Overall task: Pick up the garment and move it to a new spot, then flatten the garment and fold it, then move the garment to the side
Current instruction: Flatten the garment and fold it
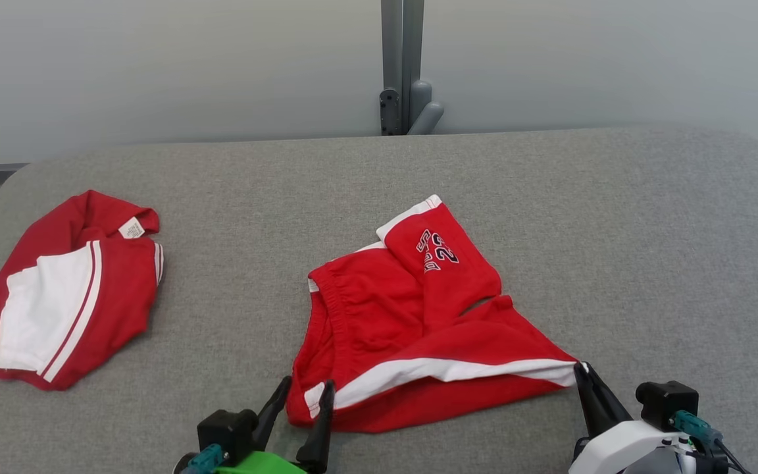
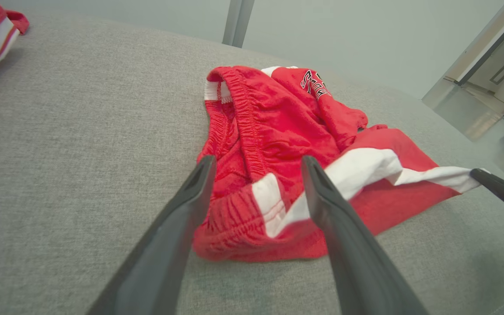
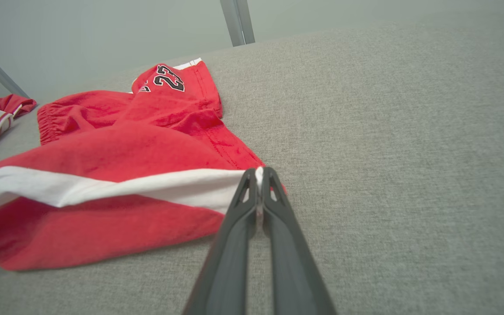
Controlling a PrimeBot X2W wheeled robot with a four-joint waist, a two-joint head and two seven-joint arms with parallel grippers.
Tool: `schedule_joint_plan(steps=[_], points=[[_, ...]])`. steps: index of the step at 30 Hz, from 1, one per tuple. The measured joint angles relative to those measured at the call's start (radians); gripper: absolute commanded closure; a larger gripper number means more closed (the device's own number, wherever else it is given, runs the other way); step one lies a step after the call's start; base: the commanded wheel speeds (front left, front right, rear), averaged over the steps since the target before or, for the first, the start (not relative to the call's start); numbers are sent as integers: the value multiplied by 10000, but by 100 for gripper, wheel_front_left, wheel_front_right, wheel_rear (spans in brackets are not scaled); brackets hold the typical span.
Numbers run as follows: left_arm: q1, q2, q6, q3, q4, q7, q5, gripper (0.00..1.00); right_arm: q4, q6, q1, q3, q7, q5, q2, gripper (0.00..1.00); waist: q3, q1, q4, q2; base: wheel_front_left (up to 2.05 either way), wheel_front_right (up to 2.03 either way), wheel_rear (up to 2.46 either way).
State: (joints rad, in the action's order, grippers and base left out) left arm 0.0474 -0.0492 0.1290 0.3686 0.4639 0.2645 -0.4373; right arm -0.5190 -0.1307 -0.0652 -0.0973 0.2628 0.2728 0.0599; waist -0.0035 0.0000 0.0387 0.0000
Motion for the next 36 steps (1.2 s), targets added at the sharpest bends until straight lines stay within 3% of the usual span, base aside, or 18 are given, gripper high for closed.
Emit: schedule_joint_plan(steps=[14,23,26,31,36], points=[[1005,-809,2,1858,1160,-84,-849,0,-151,0,5,94,0,-96,-54,100,-49,0,87,0,0,0,0],[1228,-1404,2,3122,1072,-539,-1661,2,-242,0,20,311,0,-115,-27,100,-123,0,232,0,0,0,0],[1290,-1620,2,3363,980,-625,-1799,6,-251,0,21,382,0,-151,-29,100,-158,0,305,0,0,0,0],[1368,-1848,2,3776,892,-729,-1812,0,-280,0,23,393,0,-207,-59,100,-195,0,388,0,0,0,0],[1710,-1883,-104,3825,654,-558,-1513,0,-339,0,23,380,0,-205,-75,100,-187,0,394,0,0,0,0]])
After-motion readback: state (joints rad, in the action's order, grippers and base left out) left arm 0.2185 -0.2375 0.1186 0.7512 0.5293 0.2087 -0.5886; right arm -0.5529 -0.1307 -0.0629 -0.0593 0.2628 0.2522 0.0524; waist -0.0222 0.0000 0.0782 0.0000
